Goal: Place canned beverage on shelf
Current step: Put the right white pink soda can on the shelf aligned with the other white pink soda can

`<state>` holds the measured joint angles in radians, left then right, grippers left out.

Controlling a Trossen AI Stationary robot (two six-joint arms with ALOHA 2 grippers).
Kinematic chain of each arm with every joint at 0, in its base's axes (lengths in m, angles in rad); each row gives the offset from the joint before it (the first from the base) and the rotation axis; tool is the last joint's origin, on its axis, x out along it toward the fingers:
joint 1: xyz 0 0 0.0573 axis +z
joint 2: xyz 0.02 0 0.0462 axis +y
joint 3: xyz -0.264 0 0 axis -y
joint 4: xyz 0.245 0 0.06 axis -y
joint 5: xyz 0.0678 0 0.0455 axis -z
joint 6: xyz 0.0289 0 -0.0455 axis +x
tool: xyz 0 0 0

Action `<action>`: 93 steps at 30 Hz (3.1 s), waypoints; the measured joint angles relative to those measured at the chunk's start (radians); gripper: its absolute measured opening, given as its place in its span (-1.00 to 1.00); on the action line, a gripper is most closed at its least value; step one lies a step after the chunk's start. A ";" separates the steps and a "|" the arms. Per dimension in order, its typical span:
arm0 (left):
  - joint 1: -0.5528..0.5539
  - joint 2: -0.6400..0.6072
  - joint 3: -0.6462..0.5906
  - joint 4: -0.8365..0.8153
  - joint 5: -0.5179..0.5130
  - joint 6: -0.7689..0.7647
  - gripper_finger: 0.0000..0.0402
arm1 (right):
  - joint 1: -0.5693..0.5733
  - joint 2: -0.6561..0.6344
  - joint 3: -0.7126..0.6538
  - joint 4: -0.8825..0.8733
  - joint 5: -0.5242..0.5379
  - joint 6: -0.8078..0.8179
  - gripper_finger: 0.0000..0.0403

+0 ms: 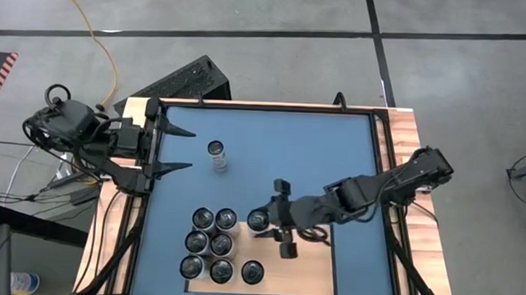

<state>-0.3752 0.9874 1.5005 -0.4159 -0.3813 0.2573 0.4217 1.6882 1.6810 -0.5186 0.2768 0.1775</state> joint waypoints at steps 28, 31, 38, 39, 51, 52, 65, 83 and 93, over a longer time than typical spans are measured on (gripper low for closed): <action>0.000 0.000 0.000 0.004 0.001 0.010 0.36 | 0.087 0.035 -0.106 0.158 0.153 0.210 -0.02; 0.000 0.000 0.000 0.007 0.001 0.010 0.36 | 0.086 0.035 -0.106 0.154 0.153 0.210 -0.01; 0.000 0.000 0.000 0.006 0.001 0.010 0.36 | 0.087 0.035 -0.106 0.152 0.143 0.214 -0.01; 0.000 0.000 0.000 0.006 0.001 0.010 0.36 | 0.087 0.035 -0.106 0.152 0.142 0.214 -0.01; 0.000 0.000 0.000 0.003 0.001 0.009 0.36 | 0.086 0.035 -0.105 0.136 0.142 0.206 0.26; 0.000 0.000 0.000 0.002 0.001 0.009 0.36 | 0.086 0.035 -0.105 0.136 0.142 0.205 0.28; 0.000 0.000 0.000 -0.018 0.000 0.008 0.36 | 0.087 0.035 -0.105 0.137 0.141 0.207 0.33; 0.000 0.001 0.000 -0.036 0.001 0.008 0.36 | 0.087 0.033 -0.104 0.140 0.136 0.207 0.73; 0.000 0.001 0.000 -0.036 0.001 0.008 0.36 | 0.089 0.033 -0.104 0.128 0.086 0.215 0.73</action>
<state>-0.3753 0.9882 1.5002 -0.4522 -0.3805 0.2653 0.5112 1.7210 1.5772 -0.3911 0.3626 0.3921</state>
